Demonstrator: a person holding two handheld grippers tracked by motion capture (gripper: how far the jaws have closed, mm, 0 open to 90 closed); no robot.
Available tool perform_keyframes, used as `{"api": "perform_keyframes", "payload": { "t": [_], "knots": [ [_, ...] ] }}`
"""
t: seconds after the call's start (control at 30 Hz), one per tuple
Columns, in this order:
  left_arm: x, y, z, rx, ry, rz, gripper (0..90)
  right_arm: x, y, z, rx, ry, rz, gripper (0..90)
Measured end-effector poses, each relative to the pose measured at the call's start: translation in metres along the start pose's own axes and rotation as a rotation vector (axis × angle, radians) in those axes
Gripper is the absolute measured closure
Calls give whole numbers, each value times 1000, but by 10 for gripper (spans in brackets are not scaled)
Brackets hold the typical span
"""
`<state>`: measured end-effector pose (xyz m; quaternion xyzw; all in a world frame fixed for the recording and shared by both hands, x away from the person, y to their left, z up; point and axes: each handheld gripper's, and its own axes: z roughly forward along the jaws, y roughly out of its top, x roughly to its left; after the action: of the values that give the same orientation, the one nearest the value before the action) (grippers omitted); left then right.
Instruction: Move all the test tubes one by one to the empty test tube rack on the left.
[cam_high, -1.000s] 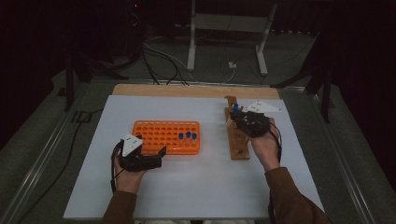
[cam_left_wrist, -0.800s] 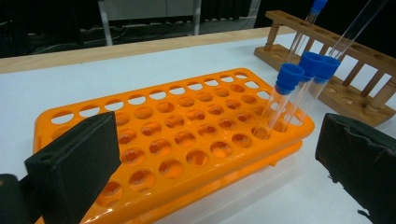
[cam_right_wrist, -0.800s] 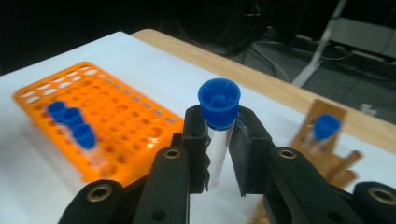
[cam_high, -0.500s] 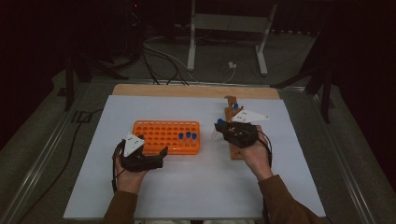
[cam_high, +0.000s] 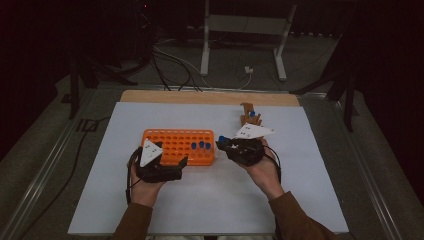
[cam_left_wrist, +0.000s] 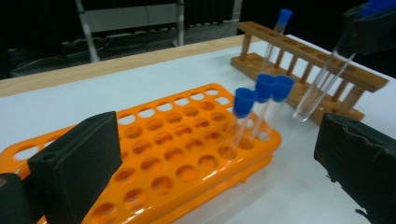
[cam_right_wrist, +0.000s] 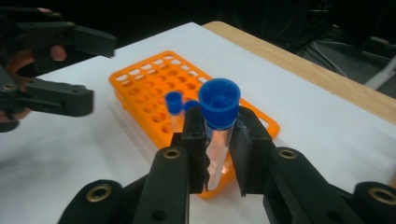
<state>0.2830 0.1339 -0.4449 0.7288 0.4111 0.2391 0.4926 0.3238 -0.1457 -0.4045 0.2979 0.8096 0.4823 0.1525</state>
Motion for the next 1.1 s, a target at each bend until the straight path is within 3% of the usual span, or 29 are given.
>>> {"api": "perform_keyframes", "payload": {
  "t": [0.3, 0.4, 0.8, 1.1],
  "knots": [
    [-12, 9, 5, -7, -59, 32, 84, 12, 5, 9, -3, 43, 1, 765],
    [-15, 10, 6, -7, -79, 44, 160, 16, 9, 11, -4, 55, -2, 765],
    [-20, 13, 8, -6, -102, 64, 239, 31, 19, 22, -5, 110, -9, 765],
    [-26, 14, 11, 5, -115, 108, 456, 39, 21, 31, 0, 135, -7, 765]
  ]
}}
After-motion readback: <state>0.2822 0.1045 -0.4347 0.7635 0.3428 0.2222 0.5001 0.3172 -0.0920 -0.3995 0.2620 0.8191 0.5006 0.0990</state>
